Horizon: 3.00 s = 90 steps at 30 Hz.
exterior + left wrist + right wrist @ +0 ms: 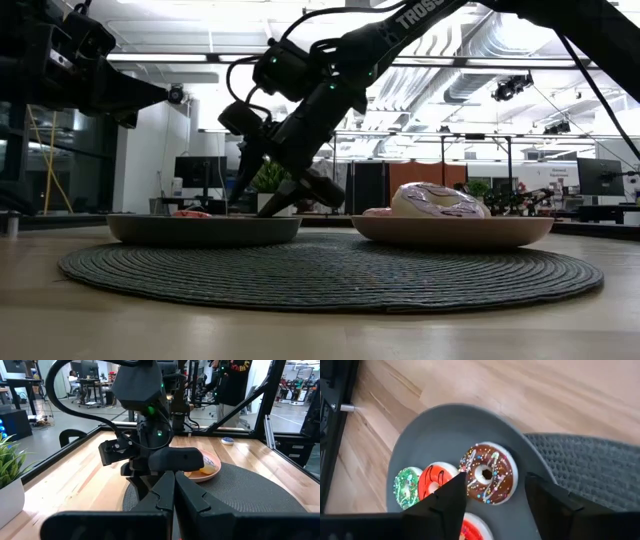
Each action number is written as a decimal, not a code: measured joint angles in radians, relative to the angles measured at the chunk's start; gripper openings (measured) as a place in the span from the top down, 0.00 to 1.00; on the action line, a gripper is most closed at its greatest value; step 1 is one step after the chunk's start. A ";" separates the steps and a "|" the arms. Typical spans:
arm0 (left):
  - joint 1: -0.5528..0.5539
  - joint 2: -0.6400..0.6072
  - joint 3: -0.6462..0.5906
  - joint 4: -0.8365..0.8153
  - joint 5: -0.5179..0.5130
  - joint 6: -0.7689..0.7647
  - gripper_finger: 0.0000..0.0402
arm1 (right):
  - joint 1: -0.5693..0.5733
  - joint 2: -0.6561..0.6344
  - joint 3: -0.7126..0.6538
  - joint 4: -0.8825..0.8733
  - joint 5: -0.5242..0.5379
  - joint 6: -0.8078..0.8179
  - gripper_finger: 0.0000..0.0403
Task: Pick & Place donuts
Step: Put the small blue donut on the gray plate
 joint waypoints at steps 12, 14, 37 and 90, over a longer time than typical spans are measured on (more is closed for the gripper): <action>0.000 0.000 0.000 0.000 0.000 0.000 0.99 | -0.006 -0.012 0.000 0.107 -0.023 -0.070 0.49; 0.000 0.000 0.000 0.000 0.000 0.000 0.99 | -0.006 -0.022 0.000 0.094 -0.014 -0.105 0.49; 0.000 0.000 0.000 0.000 -0.001 0.000 0.99 | 0.116 -0.381 0.000 -0.785 0.352 -0.427 0.49; 0.000 0.000 0.000 0.000 -0.003 0.000 0.99 | 0.732 -0.555 -0.511 -0.963 -0.098 0.318 0.49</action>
